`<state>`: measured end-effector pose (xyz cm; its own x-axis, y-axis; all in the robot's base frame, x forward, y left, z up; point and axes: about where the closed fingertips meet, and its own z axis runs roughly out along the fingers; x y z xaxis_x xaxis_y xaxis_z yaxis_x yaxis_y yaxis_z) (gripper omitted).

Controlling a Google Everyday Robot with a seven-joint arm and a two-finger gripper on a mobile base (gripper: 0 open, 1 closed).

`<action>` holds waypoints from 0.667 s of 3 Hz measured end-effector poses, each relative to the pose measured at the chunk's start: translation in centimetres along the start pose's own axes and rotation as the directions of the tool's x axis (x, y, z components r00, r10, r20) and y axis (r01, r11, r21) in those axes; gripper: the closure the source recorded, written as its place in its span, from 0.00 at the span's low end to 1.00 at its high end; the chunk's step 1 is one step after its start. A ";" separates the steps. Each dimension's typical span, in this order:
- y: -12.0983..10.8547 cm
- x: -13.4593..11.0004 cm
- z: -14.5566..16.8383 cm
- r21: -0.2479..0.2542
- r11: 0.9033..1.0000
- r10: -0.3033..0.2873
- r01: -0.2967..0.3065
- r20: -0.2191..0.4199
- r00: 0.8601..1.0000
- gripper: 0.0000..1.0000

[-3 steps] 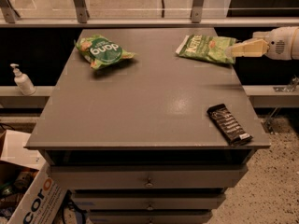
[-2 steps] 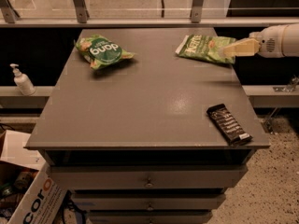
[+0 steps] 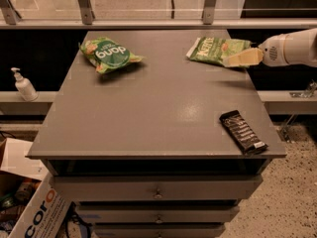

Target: Move green jalapeno chip bag near rxbar chocolate

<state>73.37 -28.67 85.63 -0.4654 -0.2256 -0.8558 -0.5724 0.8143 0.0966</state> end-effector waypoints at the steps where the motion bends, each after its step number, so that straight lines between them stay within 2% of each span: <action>1: 0.0 1.0 1.1 0.006 0.999 0.032 -0.032 -0.023 0.999 0.00; 2: -0.3 1.4 1.7 0.010 0.999 0.046 -0.046 -0.023 0.999 0.16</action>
Offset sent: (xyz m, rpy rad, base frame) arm 0.0097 -0.0030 -0.0238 0.0192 0.0414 -0.0515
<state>74.06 -28.31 83.50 -0.5070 -0.2004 -0.8383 -0.5436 0.8291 0.1305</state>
